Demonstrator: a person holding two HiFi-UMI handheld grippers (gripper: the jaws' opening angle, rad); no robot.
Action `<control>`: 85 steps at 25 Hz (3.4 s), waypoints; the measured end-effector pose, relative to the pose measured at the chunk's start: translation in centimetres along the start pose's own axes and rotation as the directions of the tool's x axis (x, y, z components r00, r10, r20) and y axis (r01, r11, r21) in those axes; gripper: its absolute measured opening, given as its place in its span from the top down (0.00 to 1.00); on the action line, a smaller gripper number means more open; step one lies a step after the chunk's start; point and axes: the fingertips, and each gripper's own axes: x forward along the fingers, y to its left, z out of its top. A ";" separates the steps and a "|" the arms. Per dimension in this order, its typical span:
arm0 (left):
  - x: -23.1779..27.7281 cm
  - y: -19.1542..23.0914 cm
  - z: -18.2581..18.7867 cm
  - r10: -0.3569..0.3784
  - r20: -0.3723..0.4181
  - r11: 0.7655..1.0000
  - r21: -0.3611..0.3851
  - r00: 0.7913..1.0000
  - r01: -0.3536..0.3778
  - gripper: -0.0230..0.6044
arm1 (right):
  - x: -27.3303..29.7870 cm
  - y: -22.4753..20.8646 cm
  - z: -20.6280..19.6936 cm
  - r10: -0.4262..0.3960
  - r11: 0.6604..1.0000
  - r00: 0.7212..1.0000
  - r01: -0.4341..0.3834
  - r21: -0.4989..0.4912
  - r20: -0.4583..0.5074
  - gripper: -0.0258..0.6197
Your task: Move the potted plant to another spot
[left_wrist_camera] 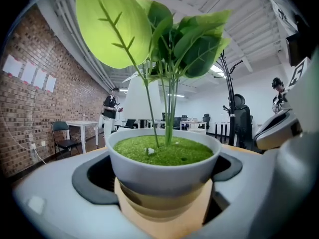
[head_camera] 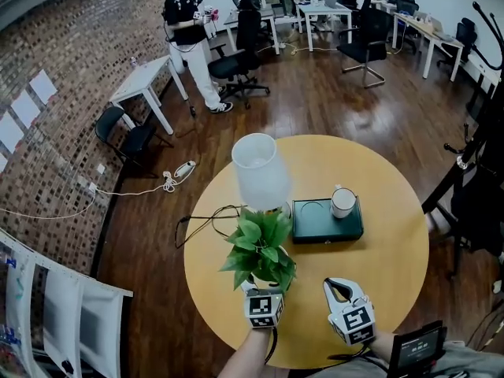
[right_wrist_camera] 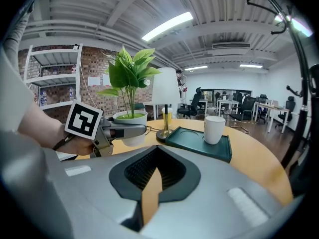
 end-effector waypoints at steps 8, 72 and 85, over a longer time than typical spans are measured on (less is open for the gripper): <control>-4.2 -1.6 3.4 -0.038 0.033 0.999 0.017 0.999 0.038 0.11 | -3.8 3.0 1.6 -0.007 1.000 0.995 0.007 0.004 0.098 0.96; -0.1 -25.1 6.3 -0.149 0.029 0.989 0.018 0.988 0.148 0.11 | -20.2 -13.3 -1.5 -0.132 0.991 0.977 0.132 0.011 0.165 0.96; 3.2 -28.2 3.9 -0.197 -0.002 0.980 -0.026 0.980 0.197 0.11 | -19.9 -16.1 -2.9 -0.160 0.987 0.983 0.160 0.000 0.093 0.96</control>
